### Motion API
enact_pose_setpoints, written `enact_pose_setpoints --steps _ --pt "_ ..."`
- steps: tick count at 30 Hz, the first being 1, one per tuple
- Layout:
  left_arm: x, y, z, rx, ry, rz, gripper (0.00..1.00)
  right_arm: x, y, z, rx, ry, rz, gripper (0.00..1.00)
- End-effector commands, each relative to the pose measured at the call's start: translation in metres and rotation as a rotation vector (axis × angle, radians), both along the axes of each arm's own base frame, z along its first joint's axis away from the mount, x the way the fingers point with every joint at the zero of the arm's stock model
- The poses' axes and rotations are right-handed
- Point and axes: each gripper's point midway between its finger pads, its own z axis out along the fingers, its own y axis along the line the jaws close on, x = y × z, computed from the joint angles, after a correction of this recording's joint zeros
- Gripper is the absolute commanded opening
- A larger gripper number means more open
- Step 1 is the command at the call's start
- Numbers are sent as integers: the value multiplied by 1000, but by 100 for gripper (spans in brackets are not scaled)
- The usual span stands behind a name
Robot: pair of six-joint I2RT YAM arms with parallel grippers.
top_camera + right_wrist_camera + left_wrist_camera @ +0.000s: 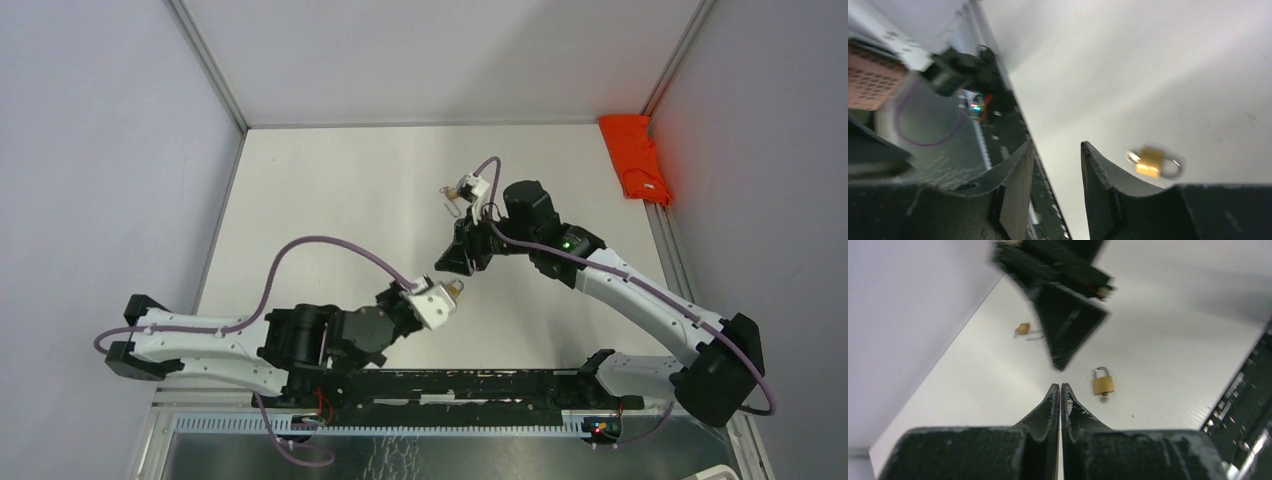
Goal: Unlock with the key
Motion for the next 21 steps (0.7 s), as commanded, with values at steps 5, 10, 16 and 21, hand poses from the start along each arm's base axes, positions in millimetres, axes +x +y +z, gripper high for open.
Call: enact_pose_setpoints --steps 5,10,16,21 --pt "86 34 7 -430 146 414 8 42 -54 -102 -398 -24 -257 44" --pt "142 49 -19 -542 236 552 9 37 -78 -161 -535 47 -327 42" --pt "202 69 -52 -593 443 608 6 18 -85 -212 -749 82 -334 37" --pt "218 74 -99 -503 547 669 2 23 -89 -226 -819 72 -345 24"
